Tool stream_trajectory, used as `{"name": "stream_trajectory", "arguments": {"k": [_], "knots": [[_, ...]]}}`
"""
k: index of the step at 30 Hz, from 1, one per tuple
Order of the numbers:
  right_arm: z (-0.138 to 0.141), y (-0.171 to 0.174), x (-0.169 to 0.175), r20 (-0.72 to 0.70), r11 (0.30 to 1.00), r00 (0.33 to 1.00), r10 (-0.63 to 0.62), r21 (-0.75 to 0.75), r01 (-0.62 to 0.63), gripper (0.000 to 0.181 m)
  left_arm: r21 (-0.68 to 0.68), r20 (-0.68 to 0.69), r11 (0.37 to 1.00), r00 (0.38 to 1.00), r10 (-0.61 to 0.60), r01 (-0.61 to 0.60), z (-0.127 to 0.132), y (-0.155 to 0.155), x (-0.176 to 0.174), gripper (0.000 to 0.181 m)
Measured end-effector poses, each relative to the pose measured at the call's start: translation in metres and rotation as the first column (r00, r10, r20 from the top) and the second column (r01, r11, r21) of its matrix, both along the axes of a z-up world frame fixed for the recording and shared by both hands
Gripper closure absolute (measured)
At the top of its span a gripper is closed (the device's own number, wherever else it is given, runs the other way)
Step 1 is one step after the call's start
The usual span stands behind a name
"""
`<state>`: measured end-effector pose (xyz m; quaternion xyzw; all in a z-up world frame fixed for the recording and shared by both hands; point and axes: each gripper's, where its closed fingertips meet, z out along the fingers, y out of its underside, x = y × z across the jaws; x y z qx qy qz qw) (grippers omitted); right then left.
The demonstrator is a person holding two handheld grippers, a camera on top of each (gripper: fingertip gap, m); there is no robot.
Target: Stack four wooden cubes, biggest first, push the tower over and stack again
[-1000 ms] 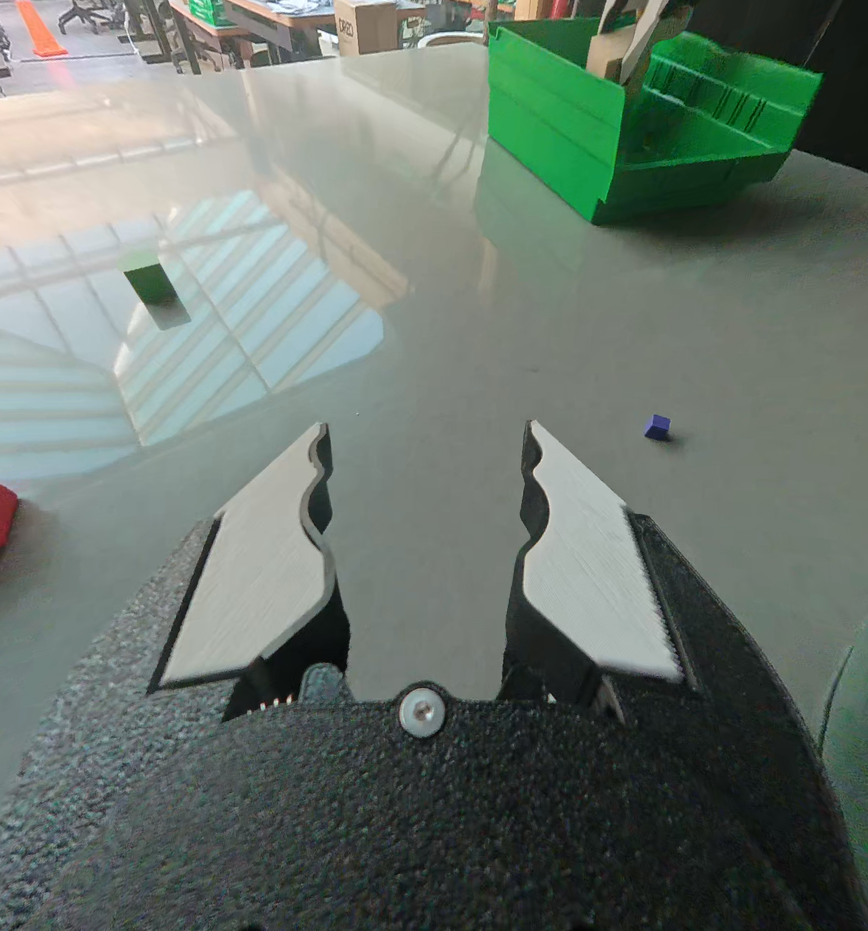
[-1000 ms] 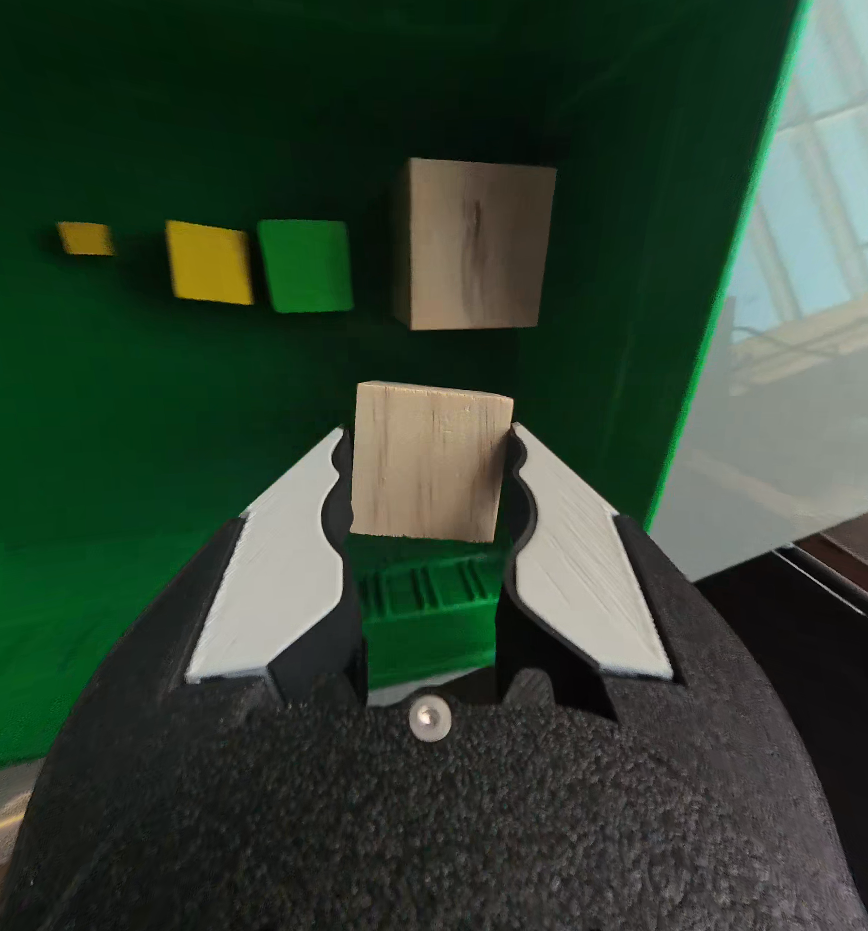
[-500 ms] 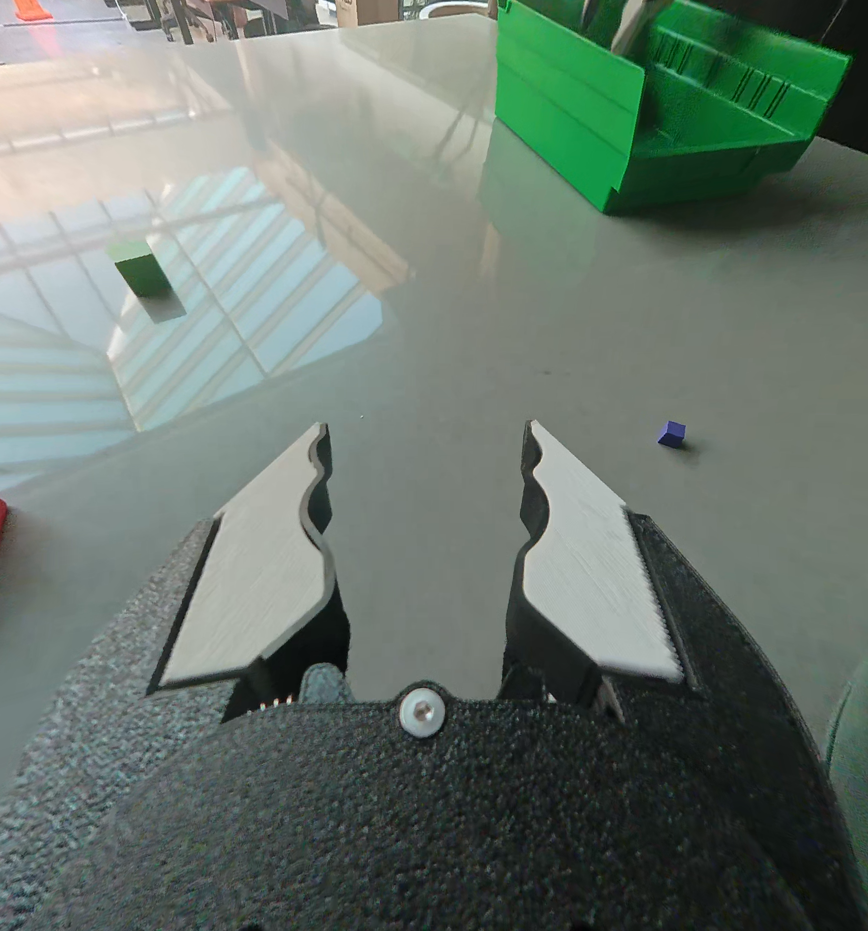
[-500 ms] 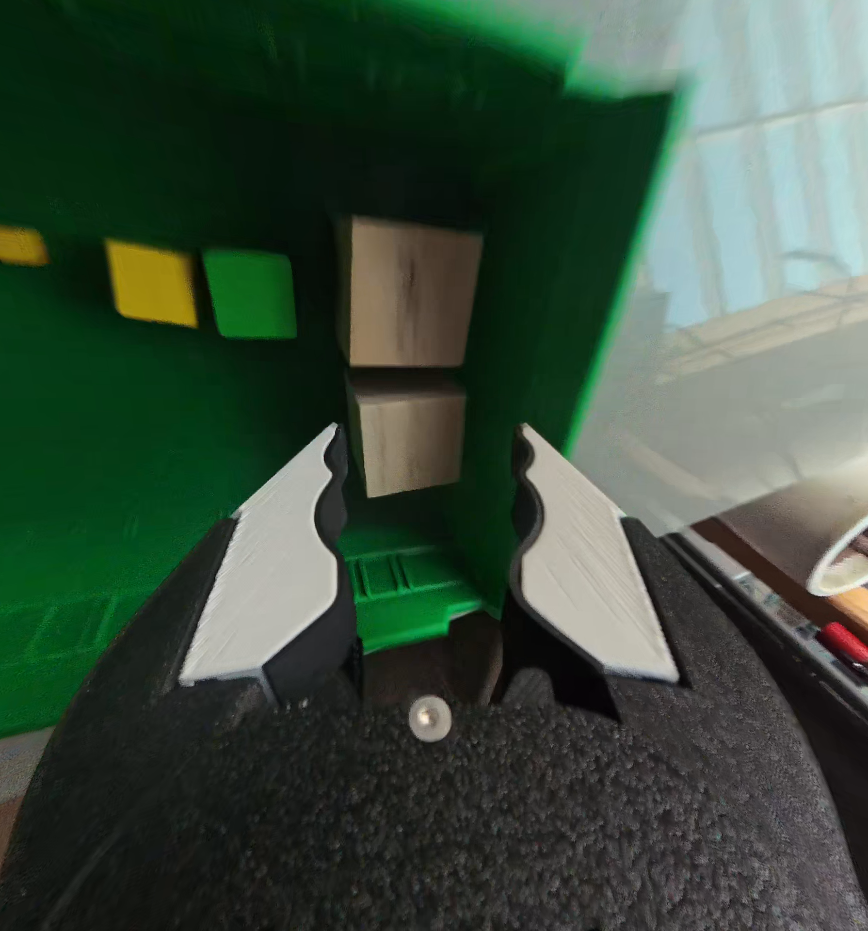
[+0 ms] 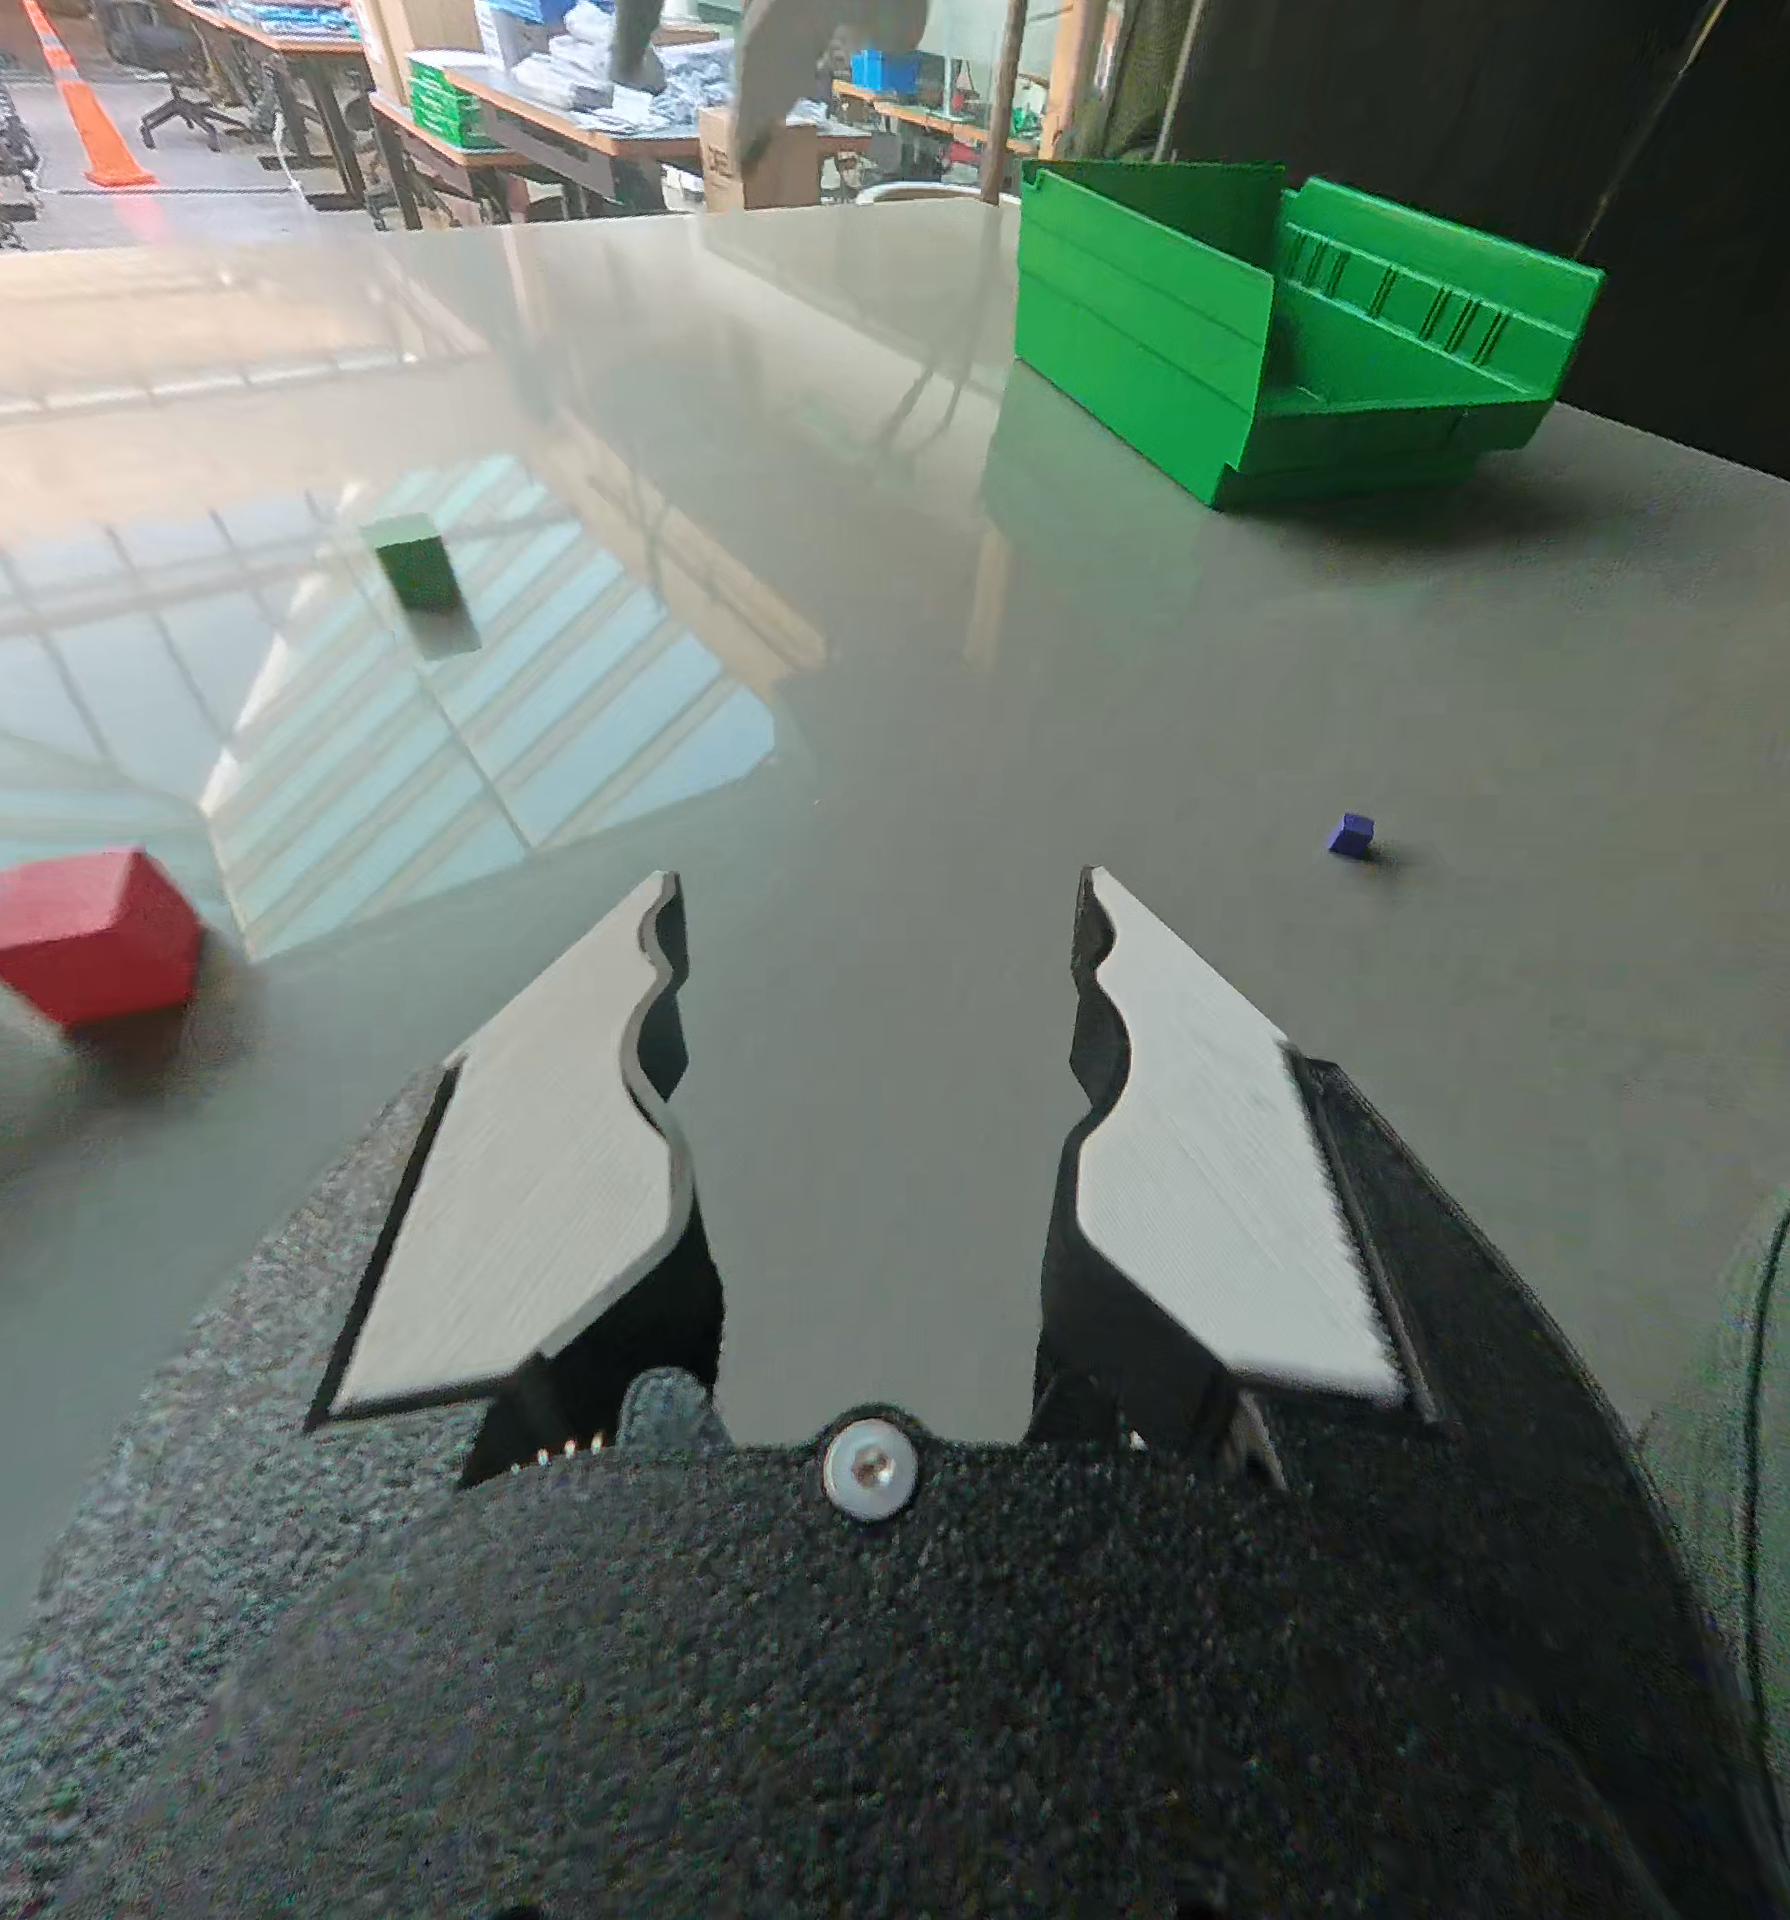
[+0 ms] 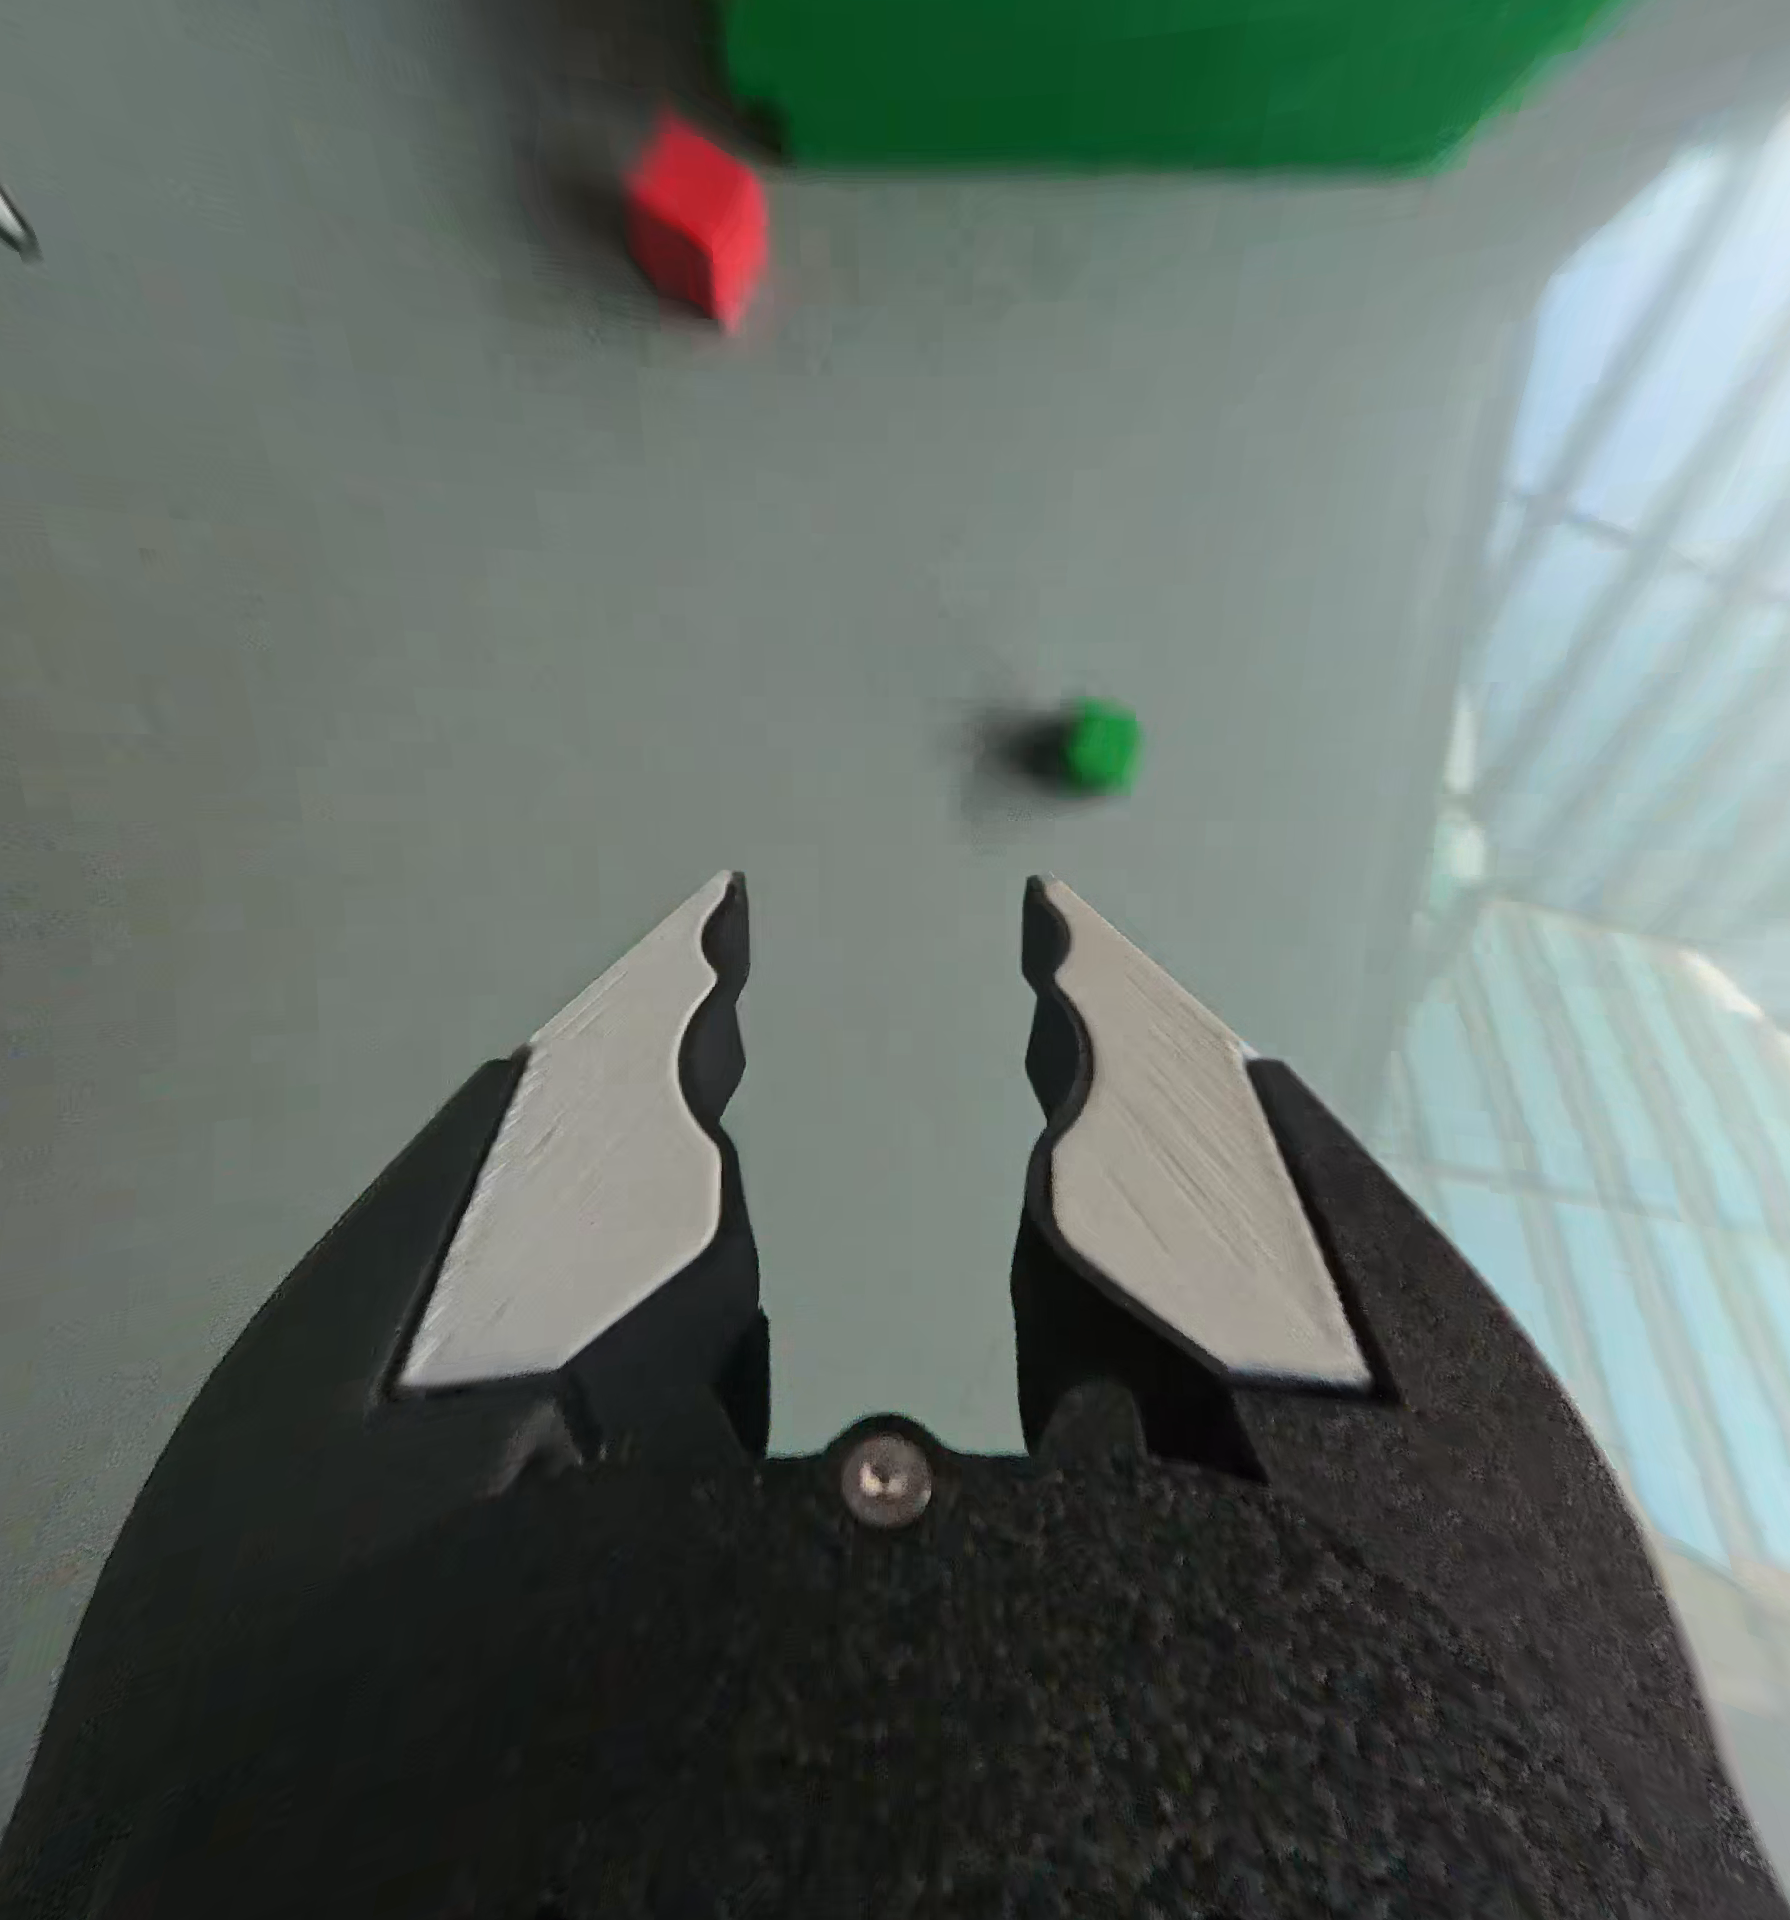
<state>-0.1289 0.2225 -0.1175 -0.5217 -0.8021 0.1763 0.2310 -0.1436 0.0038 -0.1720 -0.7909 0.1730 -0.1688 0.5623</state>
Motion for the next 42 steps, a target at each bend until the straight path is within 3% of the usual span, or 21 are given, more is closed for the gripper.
{"name": "stream_trajectory", "arguments": {"k": [3,7,10,12,16,18,21,24,28,31,34,37,42], "knots": [[-0.045,-0.064,-0.082,-0.005,0.993,1.0,0.026,-0.112,-0.027,0.127,-0.007,0.007,0.999,0.999,0.05,-0.05,-0.005,-0.017,-0.025,0.107],[-0.095,-0.102,-0.155,0.056,0.968,0.987,-0.148,-0.195,0.156,0.121,0.009,0.028,0.992,0.992,0.125,-0.125,-0.002,-0.038,-0.059,0.108],[-0.115,-0.109,-0.177,0.101,0.954,0.969,-0.226,-0.176,0.241,0.126,0.018,0.043,0.985,0.984,0.172,-0.173,0.0,-0.053,-0.08,0.108],[-0.12,-0.115,-0.183,0.106,0.952,0.967,-0.232,-0.178,0.248,0.146,0.018,0.053,0.981,0.98,0.193,-0.194,-0.001,-0.06,-0.09,0.108],[-0.101,-0.11,-0.171,0.047,0.966,0.979,-0.198,-0.161,0.203,0.147,0.012,0.058,0.98,0.979,0.196,-0.197,-0.007,-0.062,-0.098,0.108],[-0.072,-0.103,-0.142,-0.002,0.977,0.988,-0.151,-0.153,0.149,0.147,0.014,0.055,0.985,0.983,0.174,-0.175,-0.007,-0.059,-0.095,0.108],[-0.02,-0.071,-0.062,-0.048,0.995,0.995,-0.087,-0.051,0.084,0.147,0.024,0.032,0.991,0.99,0.134,-0.135,-0.006,-0.053,-0.087,0.108],[0.024,-0.019,0.054,-0.027,0.987,0.988,-0.149,0.054,0.15,0.147,0.004,0.025,0.996,0.995,0.094,-0.094,-0.008,-0.047,-0.077,0.109],[0.054,0.051,0.235,0.06,0.911,0.915,-0.399,0.137,0.388,0.147,-0.059,-0.028,0.996,0.998,0.061,-0.063,-0.019,-0.044,-0.064,0.107],[0.039,0.088,0.362,0.154,0.816,0.807,-0.57,0.216,0.536,0.147,-0.068,-0.03,0.996,0.998,0.049,-0.051,-0.016,-0.041,-0.054,0.108],[0.002,0.108,0.434,0.213,0.765,0.737,-0.642,0.232,0.6,0.147,-0.046,-0.039,0.998,0.998,0.042,-0.043,-0.007,-0.03,-0.04,0.109],[-0.042,0.126,0.459,0.277,0.779,0.729,-0.626,0.255,0.573,0.147,-0.03,-0.057,0.999,0.998,0.038,-0.04,0.003,-0.016,-0.022,0.11],[-0.098,0.152,0.46,0.396,0.849,0.751,-0.529,0.258,0.461,0.147,-0.016,-0.105,0.999,0.994,0.043,-0.045,0.012,0.001,0.012,0.11]]}}
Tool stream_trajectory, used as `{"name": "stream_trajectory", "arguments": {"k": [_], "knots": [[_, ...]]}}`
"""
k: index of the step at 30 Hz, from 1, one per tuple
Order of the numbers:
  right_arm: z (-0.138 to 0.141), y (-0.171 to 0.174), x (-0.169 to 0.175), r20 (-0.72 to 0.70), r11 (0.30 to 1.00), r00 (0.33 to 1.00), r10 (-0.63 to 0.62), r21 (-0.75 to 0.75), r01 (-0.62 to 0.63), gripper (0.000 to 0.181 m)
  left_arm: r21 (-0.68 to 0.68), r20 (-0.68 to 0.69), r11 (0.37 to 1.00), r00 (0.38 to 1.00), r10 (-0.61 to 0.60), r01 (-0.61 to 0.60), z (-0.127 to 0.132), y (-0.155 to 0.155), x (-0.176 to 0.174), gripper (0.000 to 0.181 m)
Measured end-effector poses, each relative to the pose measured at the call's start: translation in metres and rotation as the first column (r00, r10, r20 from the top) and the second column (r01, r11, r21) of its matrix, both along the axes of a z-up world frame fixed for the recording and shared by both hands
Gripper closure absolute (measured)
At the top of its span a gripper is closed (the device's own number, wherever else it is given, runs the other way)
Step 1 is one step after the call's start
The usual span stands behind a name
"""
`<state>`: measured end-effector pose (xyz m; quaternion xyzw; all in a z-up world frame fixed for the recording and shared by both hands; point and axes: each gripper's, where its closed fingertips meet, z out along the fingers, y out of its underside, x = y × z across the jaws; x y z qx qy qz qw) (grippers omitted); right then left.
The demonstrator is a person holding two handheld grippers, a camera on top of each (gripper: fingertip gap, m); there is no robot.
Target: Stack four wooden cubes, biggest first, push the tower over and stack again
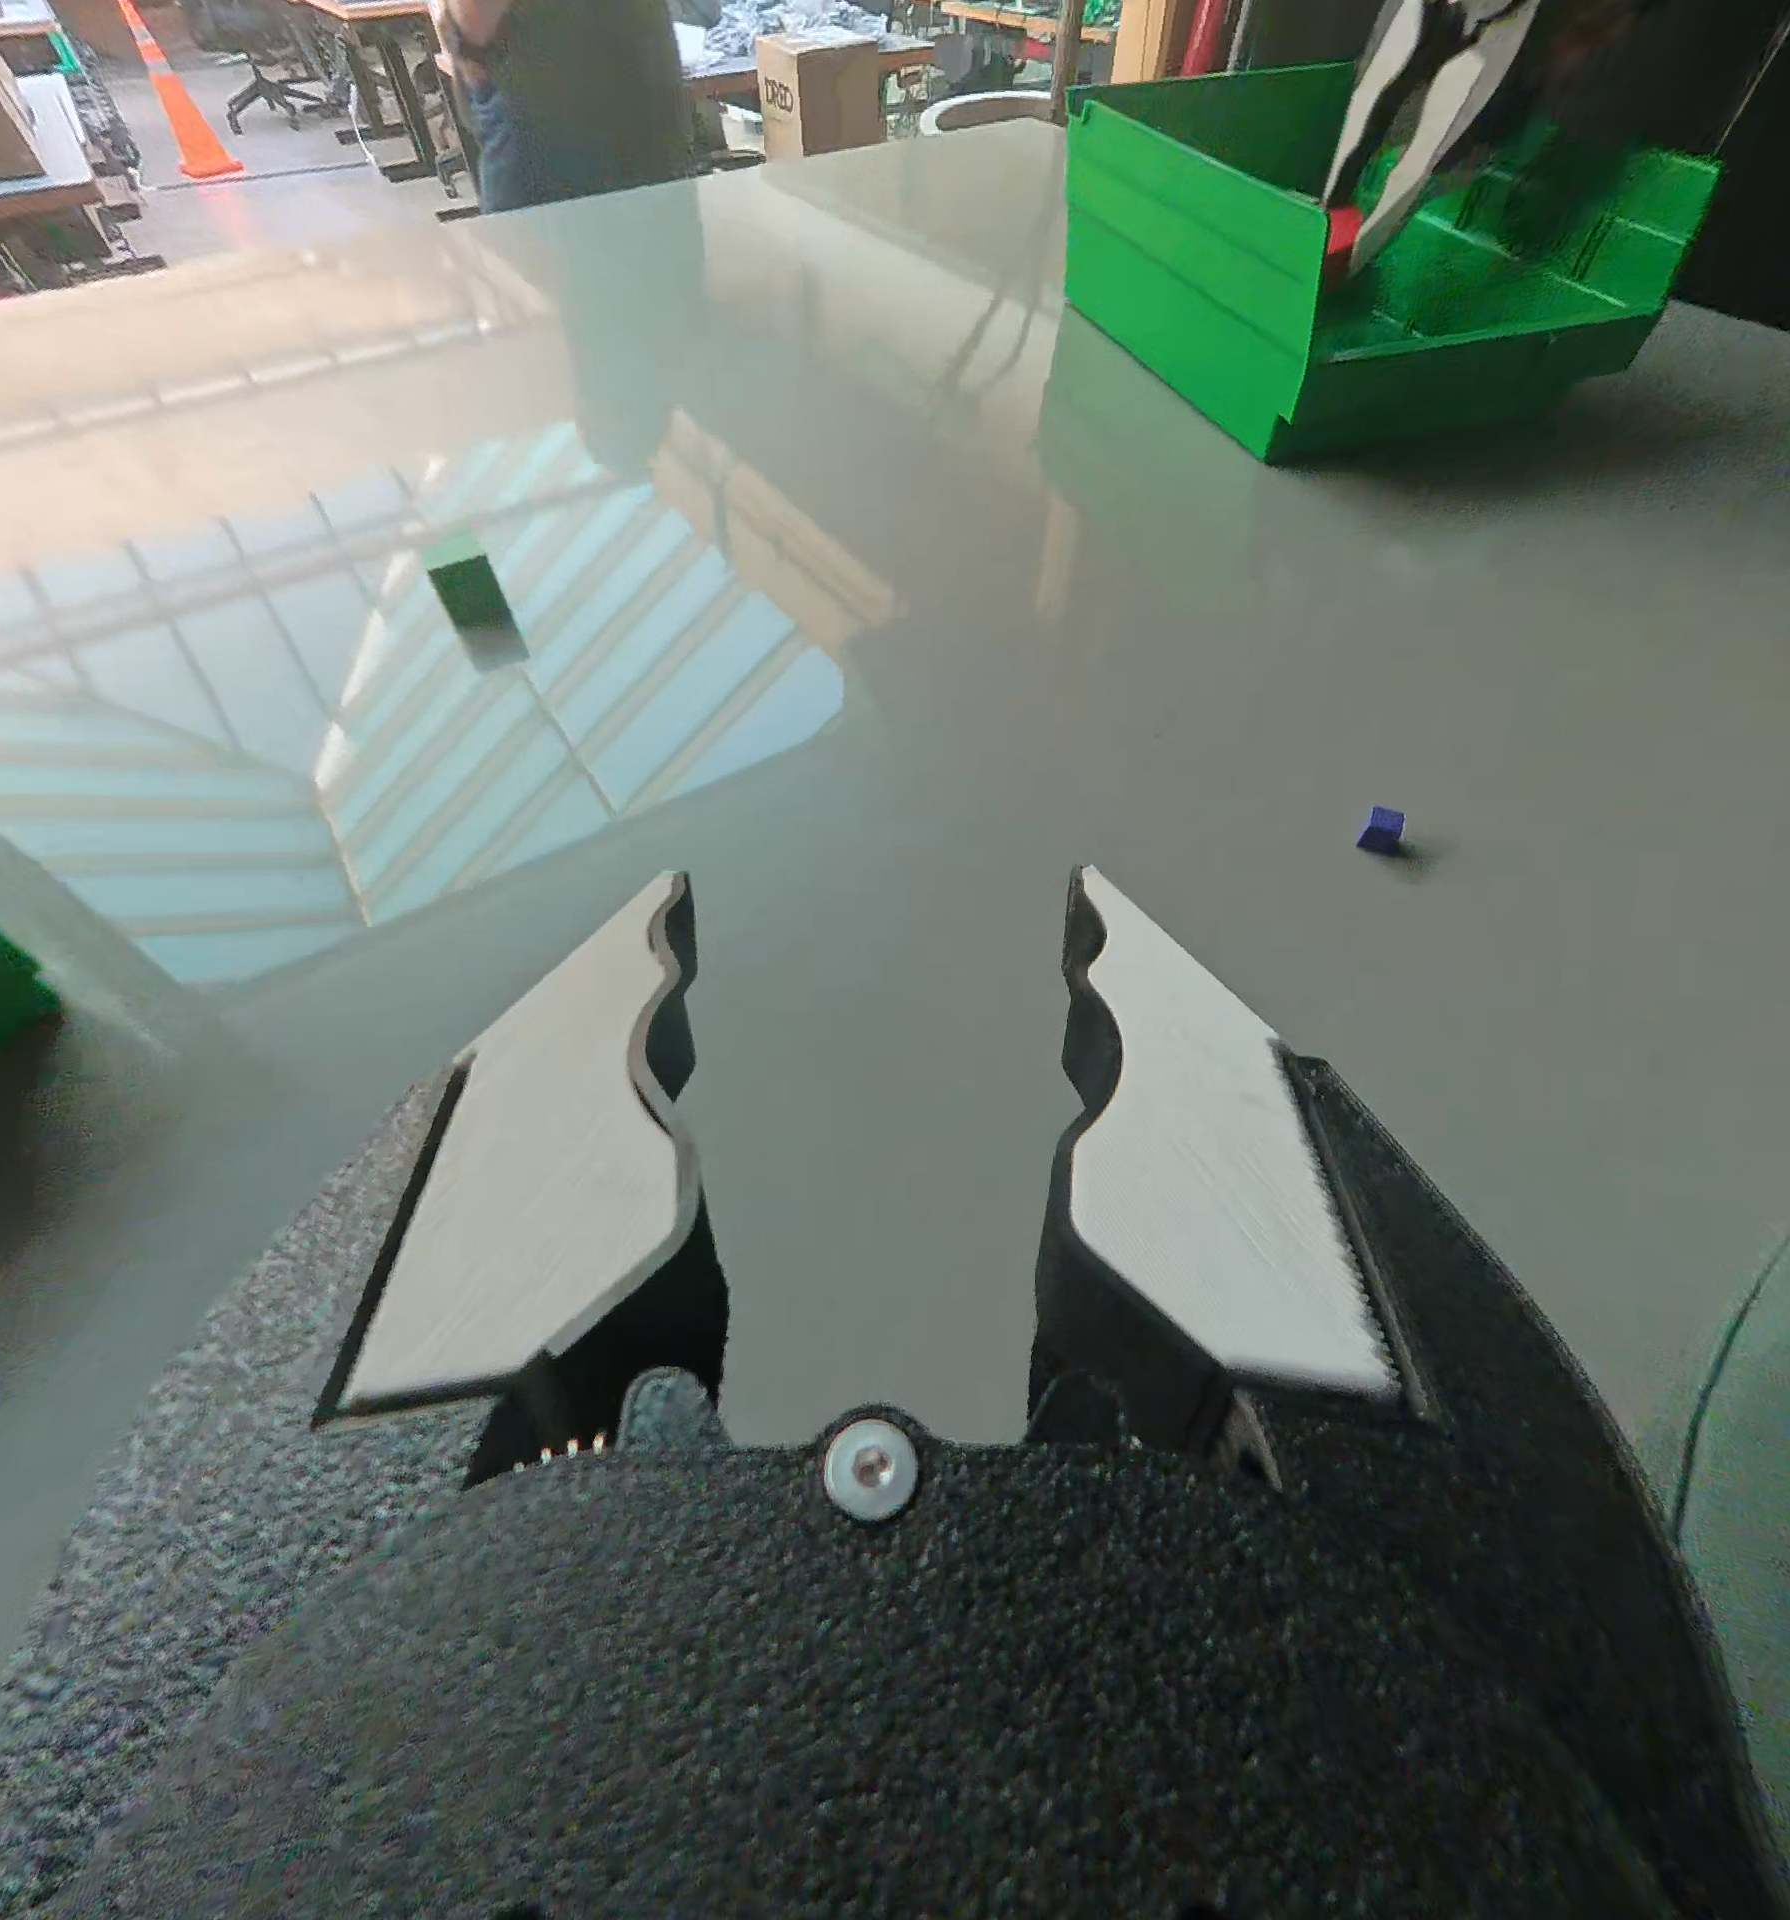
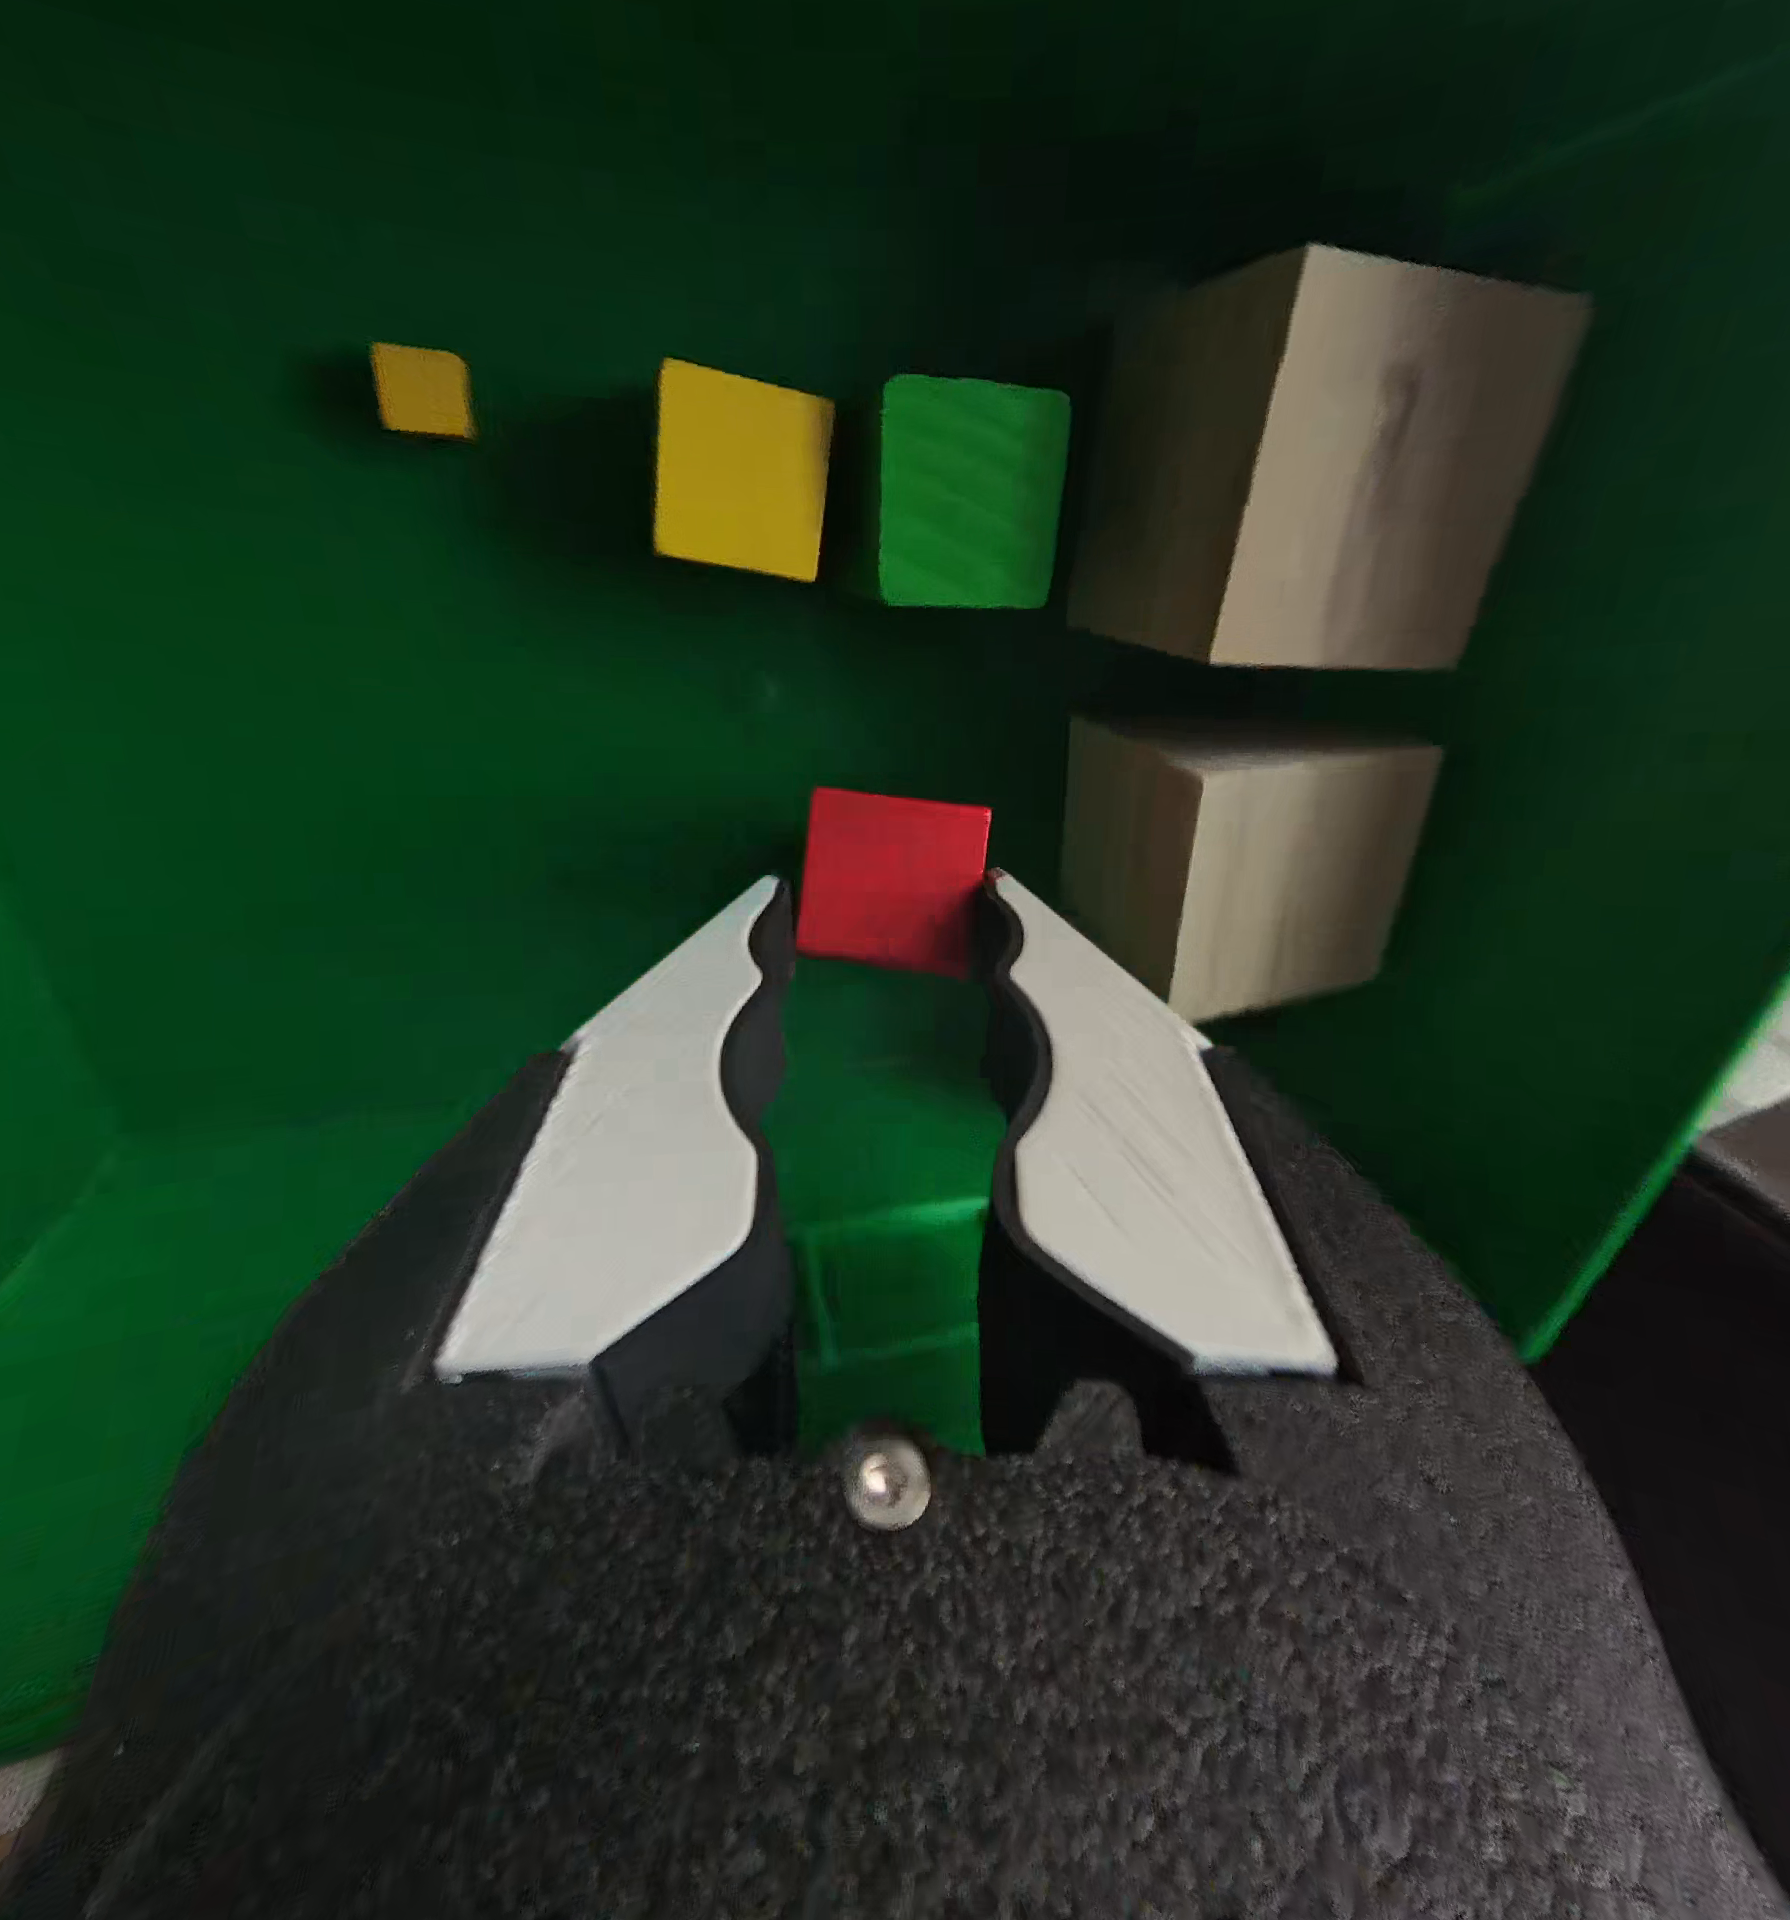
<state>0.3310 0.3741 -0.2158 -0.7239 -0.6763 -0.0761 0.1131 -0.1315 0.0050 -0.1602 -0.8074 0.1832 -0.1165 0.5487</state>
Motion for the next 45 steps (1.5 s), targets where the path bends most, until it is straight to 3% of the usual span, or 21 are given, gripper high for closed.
{"name": "stream_trajectory", "arguments": {"k": [9,13,15,18,21,23,26,29,32,35,38,41,45], "knots": [[-0.015,0.021,0.009,0.068,0.997,0.997,0.044,-0.073,-0.039,0.147,-0.046,-0.003,0.998,0.999,0.035,-0.035,-0.01,0.014,0.023,0.11],[0.014,0.015,-0.003,0.048,0.998,0.999,0.025,-0.053,-0.023,0.137,-0.046,-0.002,0.998,0.999,0.032,-0.032,-0.01,0.013,0.023,0.11],[0.052,0.007,-0.045,-0.084,0.999,0.995,0.045,-0.008,-0.045,0.136,-0.04,0.002,0.999,1.0,0.03,-0.029,-0.01,0.011,0.02,0.11],[0.113,-0.02,-0.15,-0.325,0.989,0.936,0.137,0.091,-0.113,0.137,-0.027,0.013,0.999,1.0,0.028,-0.027,-0.009,0.007,0.014,0.11],[0.137,-0.067,-0.266,-0.491,0.978,0.846,0.21,0.094,-0.188,0.136,0.001,0.03,1.0,0.999,0.021,-0.021,-0.005,0.003,0.008,0.11],[0.123,-0.094,-0.335,-0.522,0.964,0.815,0.253,0.069,-0.255,0.136,0.019,0.042,1.0,0.999,0.017,-0.018,-0.002,-0.002,0.004,0.11],[0.075,-0.116,-0.42,-0.493,0.934,0.808,0.322,0.025,-0.357,0.135,0.037,0.049,0.999,0.999,0.022,-0.024,0.002,-0.015,-0.007,0.11],[0.028,-0.12,-0.484,-0.467,0.907,0.81,0.354,-0.039,-0.418,0.133,0.048,0.062,0.997,0.997,0.052,-0.055,0.005,-0.034,-0.026,0.111],[-0.003,-0.102,-0.524,-0.396,0.916,0.85,0.346,-0.053,-0.398,0.131,0.037,0.062,0.994,0.993,0.105,-0.107,0.002,-0.056,-0.049,0.111],[-0.014,-0.084,-0.548,-0.368,0.933,0.88,0.3,-0.078,-0.351,0.133,0.002,0.066,0.988,0.986,0.152,-0.152,-0.008,-0.076,-0.069,0.111],[-0.023,-0.08,-0.549,-0.306,0.929,0.905,0.296,-0.127,-0.347,0.153,-0.024,0.068,0.986,0.983,0.169,-0.167,-0.018,-0.085,-0.08,0.111],[-0.023,-0.085,-0.545,-0.292,0.922,0.904,0.311,-0.139,-0.362,0.155,-0.027,0.081,0.989,0.986,0.144,-0.143,-0.02,-0.082,-0.083,0.111],[0.011,-0.095,-0.524,-0.311,0.91,0.876,0.367,-0.072,-0.407,0.155,-0.007,0.072,0.998,0.995,0.069,-0.069,-0.014,-0.065,-0.079,0.111]]}}
